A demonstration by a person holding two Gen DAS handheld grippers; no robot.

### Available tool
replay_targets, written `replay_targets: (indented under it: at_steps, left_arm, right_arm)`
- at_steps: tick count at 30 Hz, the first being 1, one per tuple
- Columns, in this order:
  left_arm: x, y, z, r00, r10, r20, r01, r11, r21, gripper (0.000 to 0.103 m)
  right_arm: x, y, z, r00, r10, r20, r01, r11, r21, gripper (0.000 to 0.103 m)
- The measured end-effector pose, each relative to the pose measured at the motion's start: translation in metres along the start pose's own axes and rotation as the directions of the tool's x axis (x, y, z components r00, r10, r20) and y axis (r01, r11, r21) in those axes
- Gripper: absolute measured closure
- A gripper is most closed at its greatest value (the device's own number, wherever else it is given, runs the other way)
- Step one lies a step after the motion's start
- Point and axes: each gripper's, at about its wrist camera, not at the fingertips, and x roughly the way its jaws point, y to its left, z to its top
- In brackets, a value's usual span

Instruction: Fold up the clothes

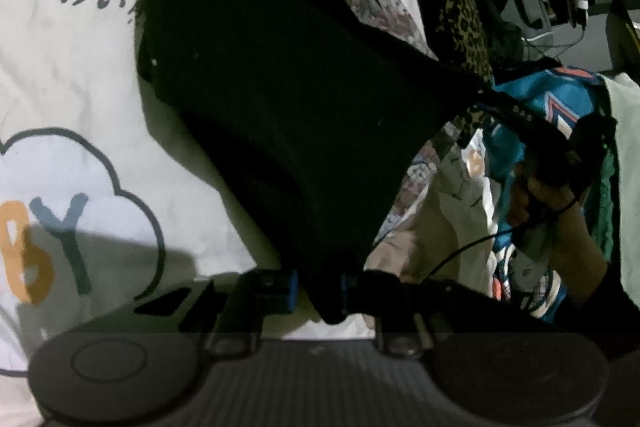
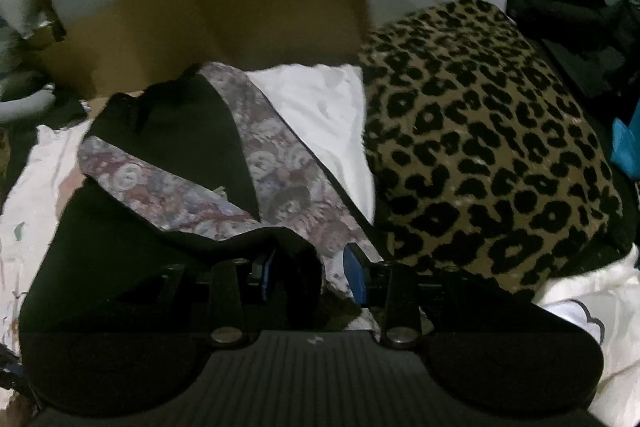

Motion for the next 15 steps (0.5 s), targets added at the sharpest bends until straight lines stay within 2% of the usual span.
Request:
replay_targets:
  at_steps: [2, 10, 15]
  left_arm:
    - [-0.001, 0.001, 0.0, 1.0, -0.013, 0.0, 0.013, 1.0, -0.007, 0.096]
    - [-0.011, -0.009, 0.003, 0.999, -0.045, 0.021, 0.045, 0.999, 0.023, 0.101]
    - [-0.016, -0.016, 0.009, 0.996, -0.077, 0.039, 0.076, 0.996, 0.046, 0.101]
  right_arm:
    - [0.0, -0.002, 0.001, 1.0, 0.004, -0.007, -0.004, 0.999, 0.032, 0.102]
    - [-0.013, -0.017, 0.001, 1.0, -0.017, -0.006, 0.018, 0.981, 0.195, 0.103]
    - [-0.019, -0.031, -0.003, 0.997, -0.069, -0.031, 0.075, 0.959, 0.275, 0.103]
